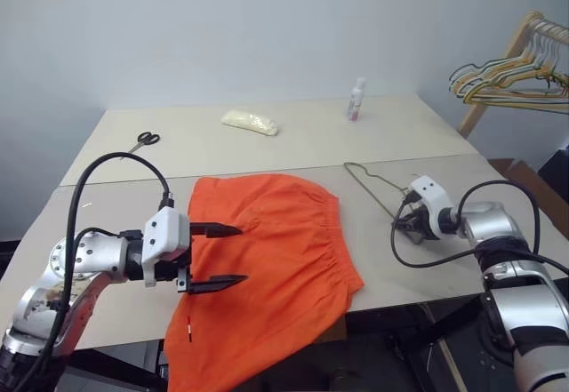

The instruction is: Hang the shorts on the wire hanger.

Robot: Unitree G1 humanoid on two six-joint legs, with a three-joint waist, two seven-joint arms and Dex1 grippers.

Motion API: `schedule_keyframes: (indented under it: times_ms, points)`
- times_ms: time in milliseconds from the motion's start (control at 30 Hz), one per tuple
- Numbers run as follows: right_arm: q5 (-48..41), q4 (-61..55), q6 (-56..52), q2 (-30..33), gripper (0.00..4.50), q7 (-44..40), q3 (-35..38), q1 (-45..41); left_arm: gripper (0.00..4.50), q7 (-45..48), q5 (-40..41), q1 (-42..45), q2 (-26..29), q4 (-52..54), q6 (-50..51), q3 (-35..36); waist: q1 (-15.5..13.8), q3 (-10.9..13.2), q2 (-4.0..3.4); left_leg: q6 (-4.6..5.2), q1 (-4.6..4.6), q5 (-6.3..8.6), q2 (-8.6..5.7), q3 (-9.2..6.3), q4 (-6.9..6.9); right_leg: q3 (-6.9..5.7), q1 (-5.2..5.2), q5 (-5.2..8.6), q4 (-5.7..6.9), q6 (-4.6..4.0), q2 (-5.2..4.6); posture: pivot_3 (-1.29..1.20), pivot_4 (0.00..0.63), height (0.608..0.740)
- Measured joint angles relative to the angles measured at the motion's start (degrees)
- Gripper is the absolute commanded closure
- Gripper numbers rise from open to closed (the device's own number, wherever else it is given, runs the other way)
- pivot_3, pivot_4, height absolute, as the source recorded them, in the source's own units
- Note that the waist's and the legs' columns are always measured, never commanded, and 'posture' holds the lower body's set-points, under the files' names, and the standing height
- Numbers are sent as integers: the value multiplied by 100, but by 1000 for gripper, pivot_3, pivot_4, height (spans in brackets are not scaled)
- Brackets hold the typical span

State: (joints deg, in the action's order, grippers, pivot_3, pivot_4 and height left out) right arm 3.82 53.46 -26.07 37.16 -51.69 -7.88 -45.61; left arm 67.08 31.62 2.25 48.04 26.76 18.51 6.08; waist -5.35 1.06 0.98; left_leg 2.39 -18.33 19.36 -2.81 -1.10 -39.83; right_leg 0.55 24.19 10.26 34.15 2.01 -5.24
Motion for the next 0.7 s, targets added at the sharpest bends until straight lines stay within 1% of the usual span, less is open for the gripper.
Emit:
schedule_keyframes:
  times_ms: [33,67,300,400,467,567,700]
  points:
    - [53,1,0,-7,4304,34,-43,-19,521,0,-1,3,-14,-1,-11,-24,0,-2,2,0,1,0,0,0,0,0,0,0,0,0,0,212,0,740]
    - [86,2,0,-22,4464,71,-62,-35,521,-2,-2,7,-44,-2,-41,-46,1,-7,4,0,2,0,1,0,0,0,-1,0,0,0,1,212,0,740]
    - [222,-74,2,-93,4464,308,-60,32,521,-39,-6,62,-216,-7,-115,-133,3,-35,34,6,12,4,0,-1,-1,0,-13,-1,1,0,-1,200,0,740]
    - [146,-480,-205,-104,4464,494,72,232,521,-169,-96,180,-362,-54,-135,-231,-5,-36,36,9,9,4,-3,-4,-3,2,-10,-6,4,-1,-3,195,0,740]
    - [22,-848,-489,-117,4464,668,252,411,521,-401,-194,278,-552,-89,-141,-283,-13,-32,30,8,3,4,-2,-5,-3,2,-2,-9,6,-1,-3,191,0,740]
    - [-283,-1818,-1086,-124,4464,862,626,755,521,-1026,-407,542,-976,-309,-58,-377,-26,-22,7,5,-11,2,-2,-8,-3,2,12,-11,9,-1,-3,184,0,740]
    - [-785,-3517,-1750,-157,4464,1061,1203,1156,521,-1803,-377,931,-1510,-485,514,-430,-10,-19,-1,8,-18,4,0,-10,-1,0,17,-11,3,0,-2,163,0,740]
